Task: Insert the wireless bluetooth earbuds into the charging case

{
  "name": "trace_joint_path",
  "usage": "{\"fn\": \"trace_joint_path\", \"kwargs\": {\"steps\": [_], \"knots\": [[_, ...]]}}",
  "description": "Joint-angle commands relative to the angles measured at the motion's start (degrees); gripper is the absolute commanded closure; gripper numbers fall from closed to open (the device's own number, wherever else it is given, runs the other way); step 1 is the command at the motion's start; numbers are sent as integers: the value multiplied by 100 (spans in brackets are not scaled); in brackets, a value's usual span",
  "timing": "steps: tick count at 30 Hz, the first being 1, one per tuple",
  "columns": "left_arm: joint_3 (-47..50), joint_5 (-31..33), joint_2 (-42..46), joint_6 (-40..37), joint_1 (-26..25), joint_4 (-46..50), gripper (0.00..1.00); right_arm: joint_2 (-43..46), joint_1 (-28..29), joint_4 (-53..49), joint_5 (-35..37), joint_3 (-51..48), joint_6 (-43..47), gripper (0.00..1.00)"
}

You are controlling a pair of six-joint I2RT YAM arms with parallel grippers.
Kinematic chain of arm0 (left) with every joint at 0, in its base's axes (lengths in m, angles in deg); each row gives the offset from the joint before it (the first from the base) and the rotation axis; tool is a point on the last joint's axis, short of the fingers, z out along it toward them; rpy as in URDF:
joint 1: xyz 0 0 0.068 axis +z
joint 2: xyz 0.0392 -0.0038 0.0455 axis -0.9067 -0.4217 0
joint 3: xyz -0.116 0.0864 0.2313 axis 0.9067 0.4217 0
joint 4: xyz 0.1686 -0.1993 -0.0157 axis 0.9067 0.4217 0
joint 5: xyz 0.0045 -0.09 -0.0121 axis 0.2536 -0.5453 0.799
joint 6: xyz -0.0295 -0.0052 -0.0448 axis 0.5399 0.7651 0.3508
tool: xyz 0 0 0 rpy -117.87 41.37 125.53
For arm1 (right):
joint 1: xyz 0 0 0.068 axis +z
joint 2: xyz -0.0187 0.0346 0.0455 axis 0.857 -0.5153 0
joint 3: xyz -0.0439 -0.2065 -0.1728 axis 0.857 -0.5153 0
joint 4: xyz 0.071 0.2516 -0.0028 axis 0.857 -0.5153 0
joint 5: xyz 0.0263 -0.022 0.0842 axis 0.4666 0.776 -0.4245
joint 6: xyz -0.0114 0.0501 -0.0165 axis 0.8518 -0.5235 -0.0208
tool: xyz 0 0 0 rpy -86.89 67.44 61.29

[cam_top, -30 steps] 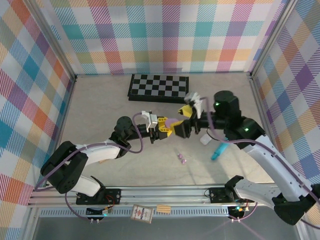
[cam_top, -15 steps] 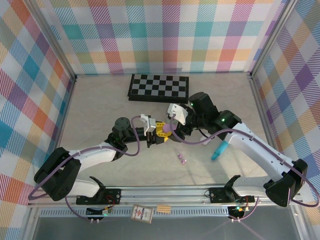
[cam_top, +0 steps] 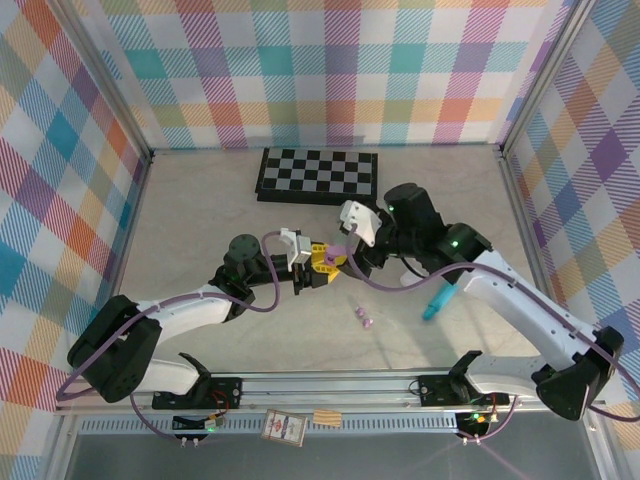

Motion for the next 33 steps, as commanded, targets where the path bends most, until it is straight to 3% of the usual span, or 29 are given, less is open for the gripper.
{"fn": "trace_joint_path", "kwargs": {"steps": [1,9,11,14,17,21,26,33], "knots": [[16,-327,192,-103,-1,-84,71,217,-83,316,160,91,-192,8],[23,-335,261,-98,-1,-66,71,231,-91,342,984,412,-1041,9],[35,-307,285,-90,-1,-75,71,285,-92,215,679,521,-1143,9],[38,-224,265,-85,25,-105,71,518,-92,268,-338,456,-1180,7],[40,-203,165,-4,110,-287,70,905,-91,608,-673,210,-1484,4],[160,-187,-3,441,344,-1076,70,1193,-344,703,-87,-26,-2501,1],[246,-209,-152,914,643,-1790,70,1287,-927,160,551,-254,-4384,8],[314,-27,-249,1138,963,-2266,70,1212,-1136,-549,91,-1140,-5787,10]]}}
